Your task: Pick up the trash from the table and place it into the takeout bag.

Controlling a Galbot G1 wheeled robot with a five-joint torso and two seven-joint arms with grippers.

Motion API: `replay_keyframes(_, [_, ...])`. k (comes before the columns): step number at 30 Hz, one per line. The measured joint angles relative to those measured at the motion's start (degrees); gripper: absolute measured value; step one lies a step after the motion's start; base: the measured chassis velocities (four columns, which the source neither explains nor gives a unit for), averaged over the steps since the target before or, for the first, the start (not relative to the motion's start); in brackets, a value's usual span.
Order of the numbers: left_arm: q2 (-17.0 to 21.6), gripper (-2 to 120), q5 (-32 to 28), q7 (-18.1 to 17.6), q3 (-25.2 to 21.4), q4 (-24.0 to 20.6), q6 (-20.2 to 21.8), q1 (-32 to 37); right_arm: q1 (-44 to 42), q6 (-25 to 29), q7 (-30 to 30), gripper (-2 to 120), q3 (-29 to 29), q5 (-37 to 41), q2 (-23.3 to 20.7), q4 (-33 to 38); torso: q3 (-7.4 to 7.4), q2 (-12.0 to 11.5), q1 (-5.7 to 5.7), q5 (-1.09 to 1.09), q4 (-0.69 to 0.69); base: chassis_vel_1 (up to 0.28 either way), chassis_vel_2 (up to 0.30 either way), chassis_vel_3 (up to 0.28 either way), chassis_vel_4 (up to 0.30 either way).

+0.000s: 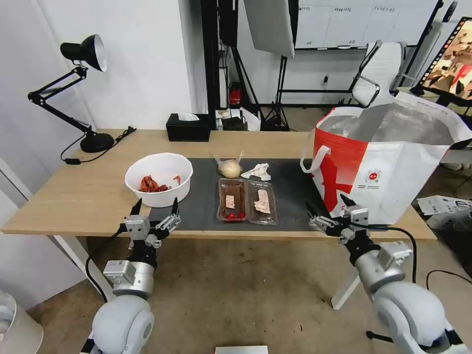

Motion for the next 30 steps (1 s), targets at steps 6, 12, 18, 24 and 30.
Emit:
replay_keyframes(6, [-0.33, 100, 0.16, 0.2, -0.14, -0.13, -0.02, 0.41, -0.22, -0.03, 0.0, 100, -0.05, -0.06, 0.04, -0.12, 0.0, 0.0, 0.0, 0.01, 0.0, 0.0, 0.0, 0.0, 0.0])
replay_keyframes(12, [-0.55, 100, 0.33, 0.37, -0.24, -0.34, -0.02, 0.76, -0.29, -0.03, -0.01, 100, -0.19, -0.23, 0.22, -0.14, 0.0, 0.0, -0.01, 0.01, 0.0, 0.0, 0.0, 0.0, 0.0])
replay_keyframes(18, [-0.6, 100, 0.3, 0.41, -0.49, -0.48, 0.19, 1.25, -0.31, -0.04, -0.04, 100, -0.25, -0.32, 0.39, -0.17, 0.0, 0.01, -0.01, 0.0, 0.0, 0.0, 0.0, 0.0, 0.0])
replay_keyframes(24, [-0.37, 100, 0.17, 1.2, -0.65, -1.07, 1.21, 1.89, -0.23, -0.77, 1.04, 100, -0.63, 3.77, 0.14, 0.63, -0.01, 0.01, -0.01, 0.0, 0.0, 0.0, 0.0, 0.0, 0.0])
replay_keyframes(30, [-0.45, 100, -0.47, 2.28, -0.67, -1.25, 1.66, 2.51, 2.84, -2.01, 14.19, 100, -3.11, 29.98, 0.98, 4.01, -0.01, 0.01, -0.01, -0.02, 0.0, 0.0, 0.0, 0.0, 0.0])
